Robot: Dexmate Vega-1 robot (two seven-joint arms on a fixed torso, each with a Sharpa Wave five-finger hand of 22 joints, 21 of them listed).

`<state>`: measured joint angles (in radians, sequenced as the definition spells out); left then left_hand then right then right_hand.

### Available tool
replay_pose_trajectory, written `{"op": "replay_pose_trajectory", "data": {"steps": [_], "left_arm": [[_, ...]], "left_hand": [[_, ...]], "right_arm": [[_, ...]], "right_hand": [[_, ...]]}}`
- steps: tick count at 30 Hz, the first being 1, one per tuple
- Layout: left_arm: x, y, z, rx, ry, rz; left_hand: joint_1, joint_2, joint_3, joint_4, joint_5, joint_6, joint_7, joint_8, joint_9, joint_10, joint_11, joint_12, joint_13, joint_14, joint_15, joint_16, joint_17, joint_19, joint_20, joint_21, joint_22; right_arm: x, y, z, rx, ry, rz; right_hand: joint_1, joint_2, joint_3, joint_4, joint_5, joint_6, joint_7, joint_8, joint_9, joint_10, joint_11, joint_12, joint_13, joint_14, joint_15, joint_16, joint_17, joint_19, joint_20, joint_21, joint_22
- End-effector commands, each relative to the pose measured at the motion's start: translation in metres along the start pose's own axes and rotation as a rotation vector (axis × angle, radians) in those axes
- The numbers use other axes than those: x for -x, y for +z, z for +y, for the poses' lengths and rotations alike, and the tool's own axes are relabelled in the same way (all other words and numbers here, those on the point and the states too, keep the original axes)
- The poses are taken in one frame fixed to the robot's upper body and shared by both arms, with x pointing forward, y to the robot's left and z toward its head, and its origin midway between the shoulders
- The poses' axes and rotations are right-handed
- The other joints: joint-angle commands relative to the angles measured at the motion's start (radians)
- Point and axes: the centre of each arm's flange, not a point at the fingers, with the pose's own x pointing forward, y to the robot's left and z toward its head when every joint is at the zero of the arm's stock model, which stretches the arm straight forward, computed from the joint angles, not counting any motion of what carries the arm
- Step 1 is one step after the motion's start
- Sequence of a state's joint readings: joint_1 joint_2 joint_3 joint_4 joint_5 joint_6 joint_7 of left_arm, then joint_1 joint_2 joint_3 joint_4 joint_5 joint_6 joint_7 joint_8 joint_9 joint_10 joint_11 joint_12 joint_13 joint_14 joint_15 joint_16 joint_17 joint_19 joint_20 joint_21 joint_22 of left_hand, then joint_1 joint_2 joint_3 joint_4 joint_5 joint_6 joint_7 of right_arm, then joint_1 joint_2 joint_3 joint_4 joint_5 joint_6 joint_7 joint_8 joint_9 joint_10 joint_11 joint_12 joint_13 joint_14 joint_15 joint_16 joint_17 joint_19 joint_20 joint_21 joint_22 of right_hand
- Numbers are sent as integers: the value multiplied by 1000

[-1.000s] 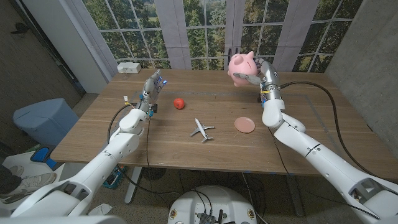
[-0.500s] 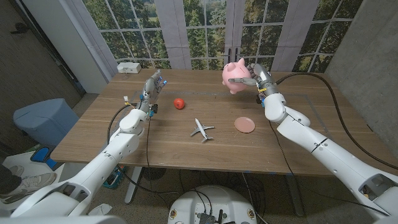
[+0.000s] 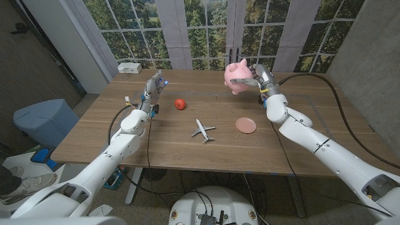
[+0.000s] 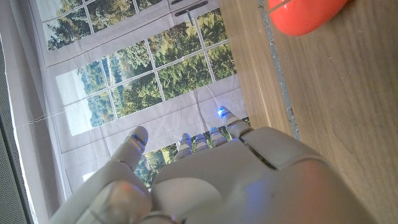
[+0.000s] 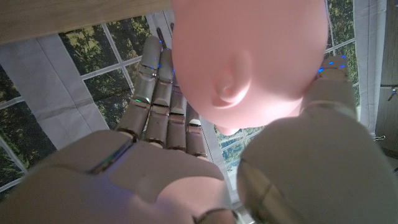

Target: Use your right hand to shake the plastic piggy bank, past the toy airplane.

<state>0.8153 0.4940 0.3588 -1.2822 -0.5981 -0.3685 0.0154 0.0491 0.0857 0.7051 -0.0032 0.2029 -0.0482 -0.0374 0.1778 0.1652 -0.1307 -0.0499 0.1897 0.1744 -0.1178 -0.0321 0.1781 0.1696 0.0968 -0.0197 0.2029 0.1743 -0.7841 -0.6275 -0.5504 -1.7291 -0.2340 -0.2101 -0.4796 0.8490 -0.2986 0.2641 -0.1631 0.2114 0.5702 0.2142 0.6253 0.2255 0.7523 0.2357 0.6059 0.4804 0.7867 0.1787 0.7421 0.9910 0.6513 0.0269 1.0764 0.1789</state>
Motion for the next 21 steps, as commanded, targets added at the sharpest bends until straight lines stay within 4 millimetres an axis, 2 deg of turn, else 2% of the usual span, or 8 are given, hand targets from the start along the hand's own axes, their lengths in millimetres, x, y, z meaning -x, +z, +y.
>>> {"op": "replay_pose_trajectory", "data": {"steps": [1, 12, 21], "left_arm": [[-1, 1, -2, -2, 1, 0], [-3, 1, -3, -4, -1, -1], [-5, 2, -3, -6, -1, 1]], "left_hand": [[-12, 52, 0, -5, 0, 1, 1, 2, 5, -1, -1, 0, 3, 2, -27, 1, 4, 8, -1, -5, 3], [-13, 52, 0, -4, 0, 2, 1, 2, 5, -1, -1, 0, 3, 2, -27, 1, 4, 7, -1, -5, 3], [-13, 52, 0, -4, 0, 2, 1, 2, 5, -1, -2, 0, 3, 2, -27, 1, 4, 8, -1, -5, 3]], "right_arm": [[16, -17, -2, -51, -355, -23], [27, -31, -4, -150, -659, 28], [27, -33, -5, -150, -667, 35]], "right_hand": [[339, 345, 289, -7, 3, 371, -210, 7, 72, 319, -312, 5, 332, 276, -402, 5, 222, -97, -139, 6, 2], [340, 345, 291, -7, 3, 371, -208, 7, 76, 324, -318, 2, 333, 281, -403, 4, 222, -98, -139, 13, 1], [338, 343, 291, -7, 4, 372, -204, 6, 78, 327, -317, 2, 335, 285, -403, 4, 223, -96, -137, 20, 1]]}}
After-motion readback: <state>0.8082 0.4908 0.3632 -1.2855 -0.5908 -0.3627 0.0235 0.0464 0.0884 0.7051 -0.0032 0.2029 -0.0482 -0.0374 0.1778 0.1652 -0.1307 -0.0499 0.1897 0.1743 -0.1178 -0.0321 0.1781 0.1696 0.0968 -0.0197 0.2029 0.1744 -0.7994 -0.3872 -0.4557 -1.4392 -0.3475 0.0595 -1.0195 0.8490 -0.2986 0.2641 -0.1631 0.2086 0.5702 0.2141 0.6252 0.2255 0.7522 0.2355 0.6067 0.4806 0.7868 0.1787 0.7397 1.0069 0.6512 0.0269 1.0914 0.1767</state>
